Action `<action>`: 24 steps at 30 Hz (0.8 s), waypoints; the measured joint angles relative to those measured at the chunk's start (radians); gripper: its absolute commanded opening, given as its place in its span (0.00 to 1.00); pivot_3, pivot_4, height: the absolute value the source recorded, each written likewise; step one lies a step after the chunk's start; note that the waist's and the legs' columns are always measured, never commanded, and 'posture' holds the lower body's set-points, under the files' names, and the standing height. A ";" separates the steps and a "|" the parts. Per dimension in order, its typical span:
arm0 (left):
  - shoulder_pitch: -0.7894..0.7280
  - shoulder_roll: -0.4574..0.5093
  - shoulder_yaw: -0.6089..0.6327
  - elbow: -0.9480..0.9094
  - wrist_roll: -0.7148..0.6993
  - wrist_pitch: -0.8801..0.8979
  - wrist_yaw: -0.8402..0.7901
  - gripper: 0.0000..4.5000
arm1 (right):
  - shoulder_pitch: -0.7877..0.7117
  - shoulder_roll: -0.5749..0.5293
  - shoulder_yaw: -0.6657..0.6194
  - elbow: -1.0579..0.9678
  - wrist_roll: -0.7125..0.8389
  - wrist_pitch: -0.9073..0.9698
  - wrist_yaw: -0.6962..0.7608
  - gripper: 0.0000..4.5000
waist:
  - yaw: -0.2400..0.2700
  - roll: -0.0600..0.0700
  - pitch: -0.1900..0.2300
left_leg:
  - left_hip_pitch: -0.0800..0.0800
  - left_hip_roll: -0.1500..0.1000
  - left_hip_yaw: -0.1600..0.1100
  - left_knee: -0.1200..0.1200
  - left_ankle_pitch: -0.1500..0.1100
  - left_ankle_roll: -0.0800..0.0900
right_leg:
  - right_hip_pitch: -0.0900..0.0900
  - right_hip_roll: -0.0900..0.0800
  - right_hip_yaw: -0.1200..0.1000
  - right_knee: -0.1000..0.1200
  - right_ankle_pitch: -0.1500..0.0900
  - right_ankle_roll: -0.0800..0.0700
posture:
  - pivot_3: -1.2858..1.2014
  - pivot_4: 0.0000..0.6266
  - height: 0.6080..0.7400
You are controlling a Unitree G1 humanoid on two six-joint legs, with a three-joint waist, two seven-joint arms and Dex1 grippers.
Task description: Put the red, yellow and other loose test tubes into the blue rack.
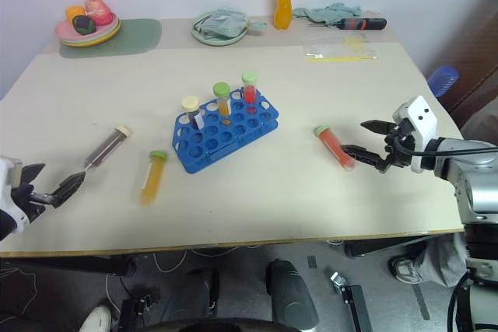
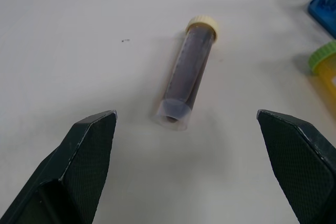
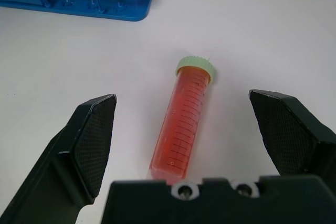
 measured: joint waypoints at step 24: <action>-0.152 -0.040 -0.179 0.041 0.002 -0.025 -0.024 0.98 | 0.097 -0.020 -0.004 -0.212 0.004 0.139 -0.056 1.00 | 0.005 0.000 0.000 | 0.000 0.000 0.000 0.001 0.000 0.000 | 0.000 0.000 0.000 0.001 0.000 0.000 | 0.52 0.24 1.00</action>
